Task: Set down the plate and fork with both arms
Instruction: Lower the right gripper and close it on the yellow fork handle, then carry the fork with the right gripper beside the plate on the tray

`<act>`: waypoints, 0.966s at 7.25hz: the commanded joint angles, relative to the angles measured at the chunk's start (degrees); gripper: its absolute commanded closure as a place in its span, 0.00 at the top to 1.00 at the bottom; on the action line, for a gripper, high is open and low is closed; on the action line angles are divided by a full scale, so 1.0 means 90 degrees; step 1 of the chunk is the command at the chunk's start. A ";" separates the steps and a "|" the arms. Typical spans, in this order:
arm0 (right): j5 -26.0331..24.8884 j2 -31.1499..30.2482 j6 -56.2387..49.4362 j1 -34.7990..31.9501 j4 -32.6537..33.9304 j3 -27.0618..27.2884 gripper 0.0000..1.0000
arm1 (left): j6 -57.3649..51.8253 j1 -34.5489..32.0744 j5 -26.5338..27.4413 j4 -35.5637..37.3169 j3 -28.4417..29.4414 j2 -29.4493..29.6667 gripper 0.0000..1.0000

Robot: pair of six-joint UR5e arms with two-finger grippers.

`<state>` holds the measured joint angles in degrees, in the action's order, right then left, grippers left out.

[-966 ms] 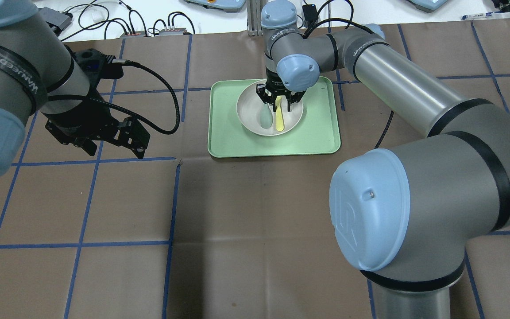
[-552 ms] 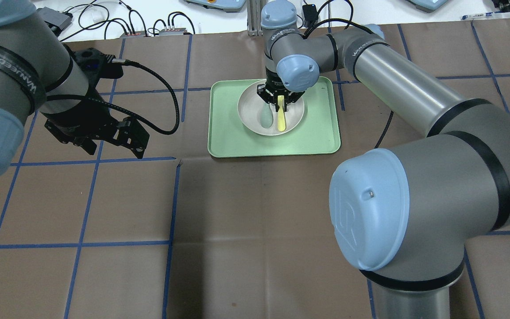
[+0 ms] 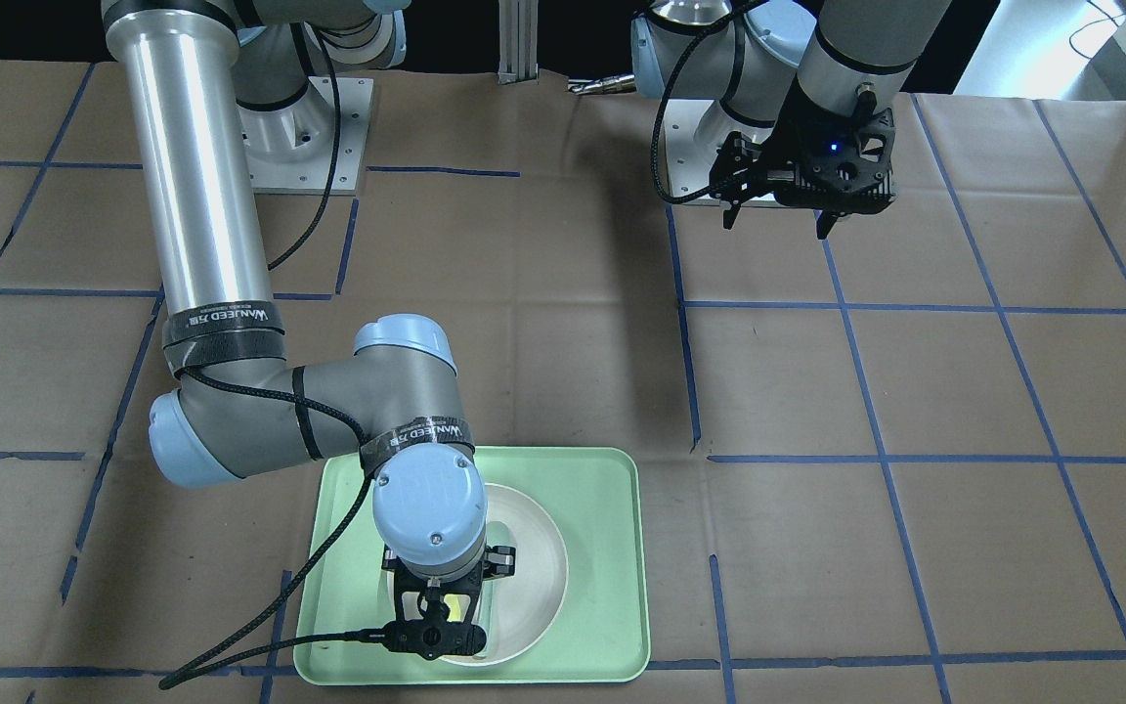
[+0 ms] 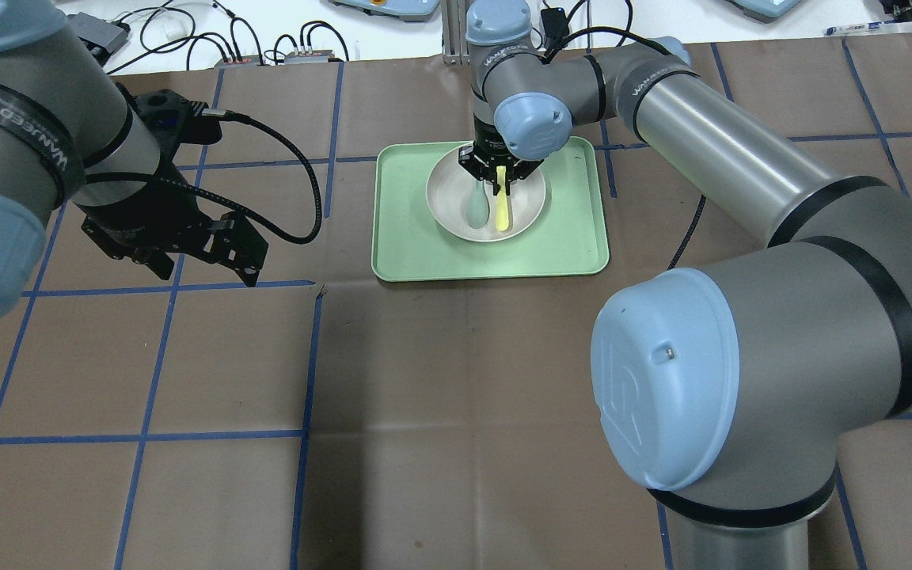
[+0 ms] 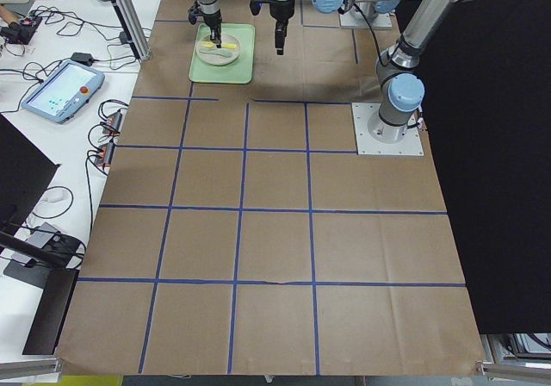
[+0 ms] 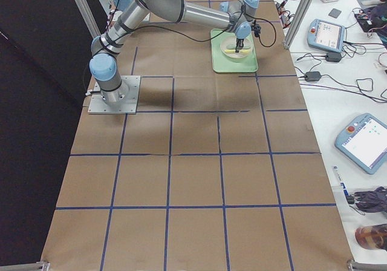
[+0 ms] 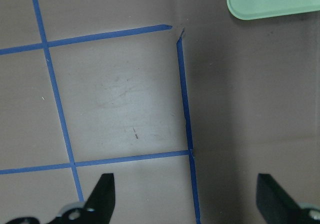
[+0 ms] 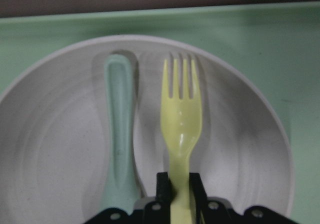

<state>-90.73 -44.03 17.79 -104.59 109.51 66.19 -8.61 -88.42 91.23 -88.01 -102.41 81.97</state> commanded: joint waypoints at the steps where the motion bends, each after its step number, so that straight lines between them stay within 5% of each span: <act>1: 0.0022 -0.0321 0.0083 -0.0078 -0.0165 0.0028 0.03 | 0.0000 0.0000 0.0000 0.0003 -0.0038 -0.0016 1.00; 7: -0.0075 -0.1006 -0.0881 0.0691 -0.0127 0.1004 0.01 | -0.0010 0.0000 0.0019 0.0003 -0.0038 -0.0036 1.00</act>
<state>-91.34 -52.06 12.34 -100.56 107.91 73.43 -8.65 -88.42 91.40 -88.03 -102.74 81.65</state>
